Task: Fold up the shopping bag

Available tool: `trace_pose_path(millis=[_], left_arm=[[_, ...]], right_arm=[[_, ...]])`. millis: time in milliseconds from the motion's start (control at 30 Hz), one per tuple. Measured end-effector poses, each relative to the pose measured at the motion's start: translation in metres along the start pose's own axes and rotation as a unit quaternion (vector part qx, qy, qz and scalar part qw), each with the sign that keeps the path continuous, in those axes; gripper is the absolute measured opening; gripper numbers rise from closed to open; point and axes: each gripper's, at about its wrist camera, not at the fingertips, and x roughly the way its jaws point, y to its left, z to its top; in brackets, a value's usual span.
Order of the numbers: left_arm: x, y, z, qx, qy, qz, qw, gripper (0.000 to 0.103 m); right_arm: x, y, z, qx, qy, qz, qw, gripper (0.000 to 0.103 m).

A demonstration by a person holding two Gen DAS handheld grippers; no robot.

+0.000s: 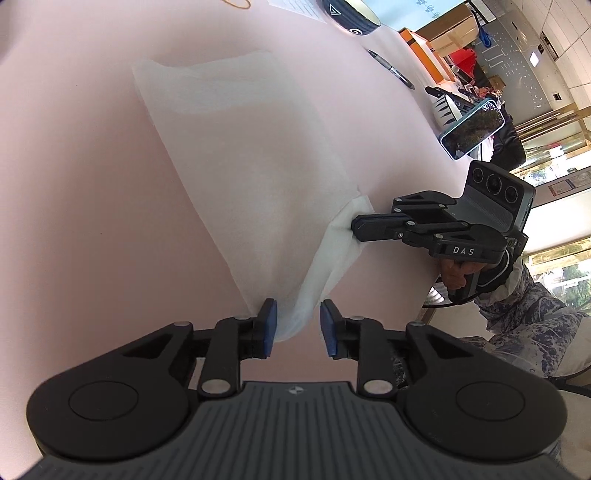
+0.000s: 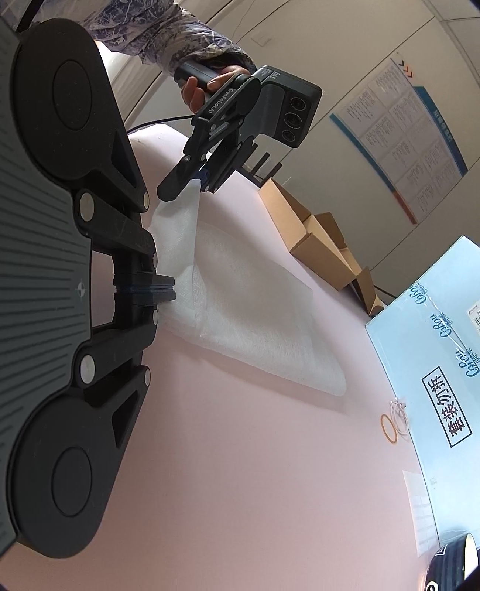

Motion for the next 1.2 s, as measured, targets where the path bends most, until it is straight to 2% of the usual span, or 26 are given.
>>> trace_pose_path(millis=[167, 233, 267, 300, 367, 433, 567, 633, 733, 833, 933, 1167, 1200], left_arm=[[-0.008, 0.005, -0.008, -0.026, -0.025, 0.016, 0.9992, 0.031], [-0.017, 0.001, -0.015, -0.023, -0.047, 0.047, 0.9975, 0.032], [-0.021, -0.001, -0.019, -0.021, -0.065, 0.071, 0.9951, 0.032], [-0.028, -0.003, -0.024, -0.021, -0.087, 0.079, 0.9929, 0.031], [-0.043, -0.007, -0.035, -0.020, -0.132, 0.091, 0.9868, 0.030], [-0.058, -0.022, -0.049, -0.004, -0.198, 0.081, 0.9769, 0.028], [-0.059, -0.064, -0.068, 0.068, -0.277, 0.045, 0.9574, 0.021], [-0.037, -0.082, -0.069, 0.097, -0.281, 0.025, 0.9543, 0.011], [0.000, -0.083, -0.059, 0.102, -0.259, 0.025, 0.9600, 0.003], [0.026, -0.068, -0.046, 0.080, -0.236, 0.063, 0.9664, 0.001], [0.034, -0.045, -0.045, 0.048, -0.229, 0.065, 0.9700, 0.000], [0.026, -0.020, -0.049, 0.006, -0.229, 0.024, 0.9730, 0.002], [0.025, -0.017, -0.050, -0.002, -0.226, 0.017, 0.9739, 0.002]], right_arm=[[-0.003, 0.002, -0.004, 0.010, -0.014, -0.005, 1.000, 0.000], [-0.004, 0.002, -0.005, 0.012, -0.017, -0.007, 1.000, 0.000], [-0.004, 0.003, -0.005, 0.012, -0.018, -0.008, 1.000, 0.000], [-0.004, 0.003, -0.005, 0.009, -0.019, -0.009, 1.000, 0.000], [-0.003, 0.004, -0.004, 0.010, -0.020, -0.008, 1.000, 0.000], [-0.002, 0.003, -0.003, 0.012, -0.019, -0.007, 1.000, 0.000], [-0.001, 0.004, -0.002, 0.011, -0.021, -0.008, 1.000, 0.000], [0.000, 0.004, -0.002, 0.010, -0.022, -0.008, 1.000, 0.000], [0.000, 0.005, -0.002, 0.007, -0.023, -0.009, 1.000, 0.000], [0.001, 0.005, -0.002, 0.005, -0.025, -0.009, 1.000, 0.000], [0.001, 0.004, -0.001, 0.006, -0.026, -0.008, 1.000, 0.000], [0.001, 0.005, 0.000, 0.000, -0.026, -0.003, 1.000, 0.000], [0.000, 0.006, 0.000, -0.004, -0.027, -0.001, 1.000, 0.002]])
